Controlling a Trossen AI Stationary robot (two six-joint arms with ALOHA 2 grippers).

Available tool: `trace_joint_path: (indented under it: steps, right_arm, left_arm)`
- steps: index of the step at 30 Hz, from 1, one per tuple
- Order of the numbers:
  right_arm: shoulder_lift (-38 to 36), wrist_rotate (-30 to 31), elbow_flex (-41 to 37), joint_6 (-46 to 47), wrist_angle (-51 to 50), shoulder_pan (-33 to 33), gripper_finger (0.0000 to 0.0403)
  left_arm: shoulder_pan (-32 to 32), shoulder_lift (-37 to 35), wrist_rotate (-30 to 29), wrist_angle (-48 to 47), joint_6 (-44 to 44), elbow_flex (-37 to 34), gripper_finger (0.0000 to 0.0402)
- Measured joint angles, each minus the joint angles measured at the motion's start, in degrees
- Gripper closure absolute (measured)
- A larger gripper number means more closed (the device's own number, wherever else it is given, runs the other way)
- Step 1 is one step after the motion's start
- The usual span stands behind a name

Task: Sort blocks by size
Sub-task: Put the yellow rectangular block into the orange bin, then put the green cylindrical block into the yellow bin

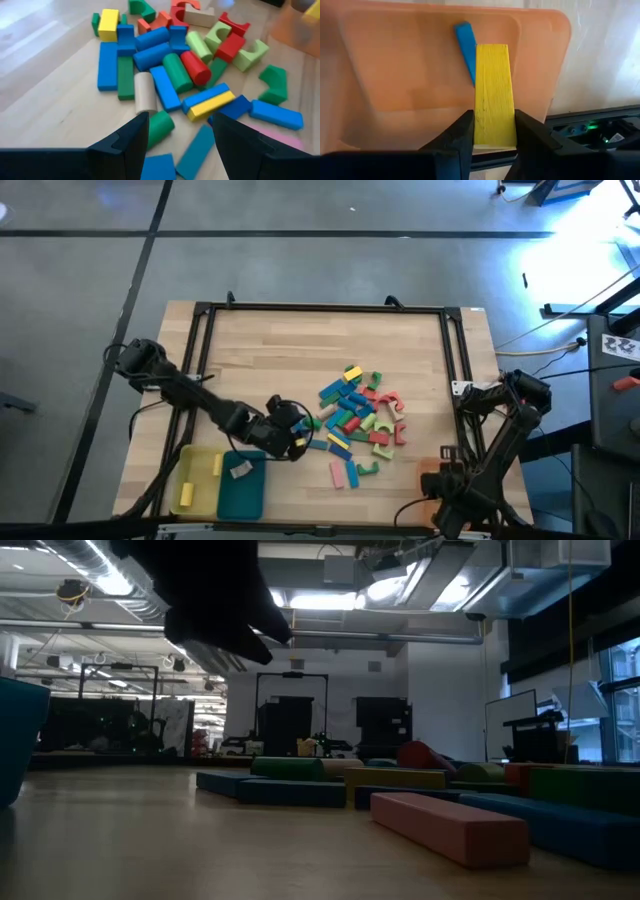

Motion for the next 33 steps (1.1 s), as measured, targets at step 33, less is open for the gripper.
trace_joint_path:
  steps: [33]
  right_arm:
    - [-4.3, 18.5, 5.2, -0.9, -6.3, 0.0, 0.0178]
  left_arm:
    - [13.1, 9.1, 21.0, 5.0, 32.0, 0.0, 0.0203]
